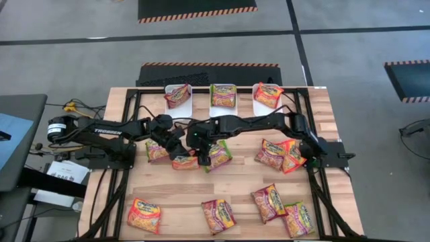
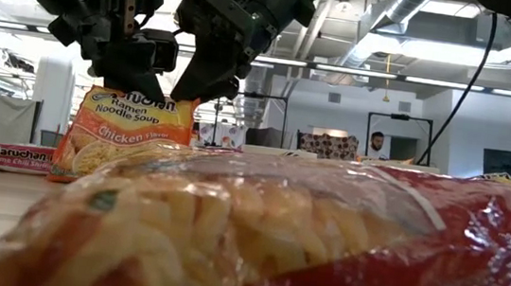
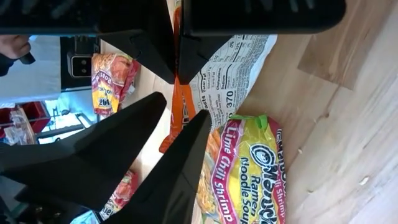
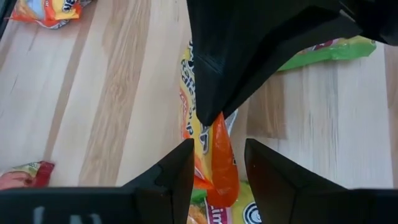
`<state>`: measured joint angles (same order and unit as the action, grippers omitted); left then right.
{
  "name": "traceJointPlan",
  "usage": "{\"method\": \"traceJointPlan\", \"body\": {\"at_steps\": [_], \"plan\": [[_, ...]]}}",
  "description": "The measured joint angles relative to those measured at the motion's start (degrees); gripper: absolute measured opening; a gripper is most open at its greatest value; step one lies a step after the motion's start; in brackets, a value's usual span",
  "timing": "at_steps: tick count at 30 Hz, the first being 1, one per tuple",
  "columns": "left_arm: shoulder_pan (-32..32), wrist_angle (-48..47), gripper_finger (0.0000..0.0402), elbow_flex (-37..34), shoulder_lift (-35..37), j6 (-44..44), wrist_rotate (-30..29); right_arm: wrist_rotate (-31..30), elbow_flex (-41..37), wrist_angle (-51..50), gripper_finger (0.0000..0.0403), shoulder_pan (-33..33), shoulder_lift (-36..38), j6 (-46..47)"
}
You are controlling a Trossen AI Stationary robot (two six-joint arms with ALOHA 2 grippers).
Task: Sort Maruchan noodles
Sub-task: Put the orange noodle pack into the right white bin
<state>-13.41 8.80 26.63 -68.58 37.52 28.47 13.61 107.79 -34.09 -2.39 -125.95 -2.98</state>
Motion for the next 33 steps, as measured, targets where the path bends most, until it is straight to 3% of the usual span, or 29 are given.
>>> {"method": "traceJointPlan", "body": {"at_steps": [11, 22, 33], "plan": [[0.0, 0.3, 0.0, 0.0, 0.0, 0.0, -0.4, 1.5, 0.3, -1.4, 0.0151, 0.5, -3.5, 3.1], [-0.1, 2.8, 0.0, 0.0, 0.0, 0.1, -1.9, 1.4, 0.3, -1.6, 0.0011, 0.8, -3.4, 7.5], [-2.0, 10.7, 0.0, 0.0, 2.1, 0.2, -0.6, 1.3, 0.3, -8.3, 0.0005, 1.4, -1.6, 7.6]]}}
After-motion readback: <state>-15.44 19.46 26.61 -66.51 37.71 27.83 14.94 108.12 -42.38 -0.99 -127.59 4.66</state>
